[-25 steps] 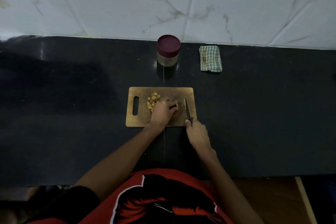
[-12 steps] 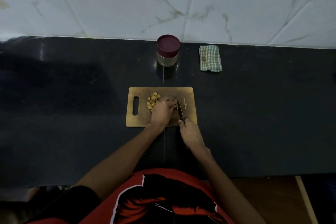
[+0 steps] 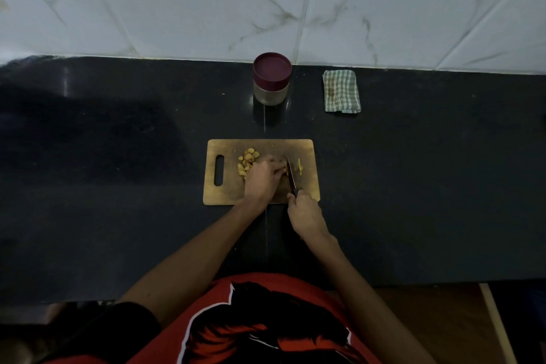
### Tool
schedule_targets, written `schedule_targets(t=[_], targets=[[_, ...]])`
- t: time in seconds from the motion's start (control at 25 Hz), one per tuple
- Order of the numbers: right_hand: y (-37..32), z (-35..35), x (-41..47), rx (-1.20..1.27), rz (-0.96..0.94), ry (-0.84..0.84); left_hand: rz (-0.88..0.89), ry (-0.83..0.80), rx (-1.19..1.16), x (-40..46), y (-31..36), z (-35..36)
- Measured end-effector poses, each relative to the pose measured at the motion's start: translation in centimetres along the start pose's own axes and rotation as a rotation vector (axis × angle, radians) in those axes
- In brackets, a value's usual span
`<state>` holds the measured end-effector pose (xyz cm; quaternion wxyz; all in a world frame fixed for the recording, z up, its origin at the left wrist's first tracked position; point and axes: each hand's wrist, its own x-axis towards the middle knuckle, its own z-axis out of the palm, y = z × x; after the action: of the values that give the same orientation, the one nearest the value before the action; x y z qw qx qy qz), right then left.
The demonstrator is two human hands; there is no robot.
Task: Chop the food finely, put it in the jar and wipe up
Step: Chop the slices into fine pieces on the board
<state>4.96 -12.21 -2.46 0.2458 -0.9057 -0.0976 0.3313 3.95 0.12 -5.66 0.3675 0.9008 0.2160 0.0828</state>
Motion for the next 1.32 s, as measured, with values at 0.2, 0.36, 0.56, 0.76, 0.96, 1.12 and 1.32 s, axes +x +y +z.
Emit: schedule_targets(t=[0.2,0.36,0.56,0.76,0.96,1.12,1.32], targets=[[-0.6,0.0,0.4,-0.045,0.026,0.008,-0.022,0.009,-0.014,0.2,-0.1,0.2],[-1.2,-0.1,0.7,-0.069,0.034,0.028,-0.024,0.019,0.007,0.0,-0.2,0.4],[-0.1,0.9,-0.8,-0.131,0.029,0.028,-0.047,0.019,0.047,-0.5,0.2,0.6],[0.0,0.9,-1.3,-0.118,0.06,0.036,-0.087,0.023,-0.031,-0.4,0.0,0.6],[-0.5,0.6,-1.2,-0.13,0.068,0.054,-0.103,0.025,-0.038,-0.5,0.0,0.7],[-0.6,0.6,-1.1,-0.129,0.074,0.052,-0.129,0.029,-0.059,-0.5,0.1,0.5],[-1.0,0.3,-1.1,-0.12,0.088,0.053,-0.132,0.03,-0.052,-0.6,0.1,0.6]])
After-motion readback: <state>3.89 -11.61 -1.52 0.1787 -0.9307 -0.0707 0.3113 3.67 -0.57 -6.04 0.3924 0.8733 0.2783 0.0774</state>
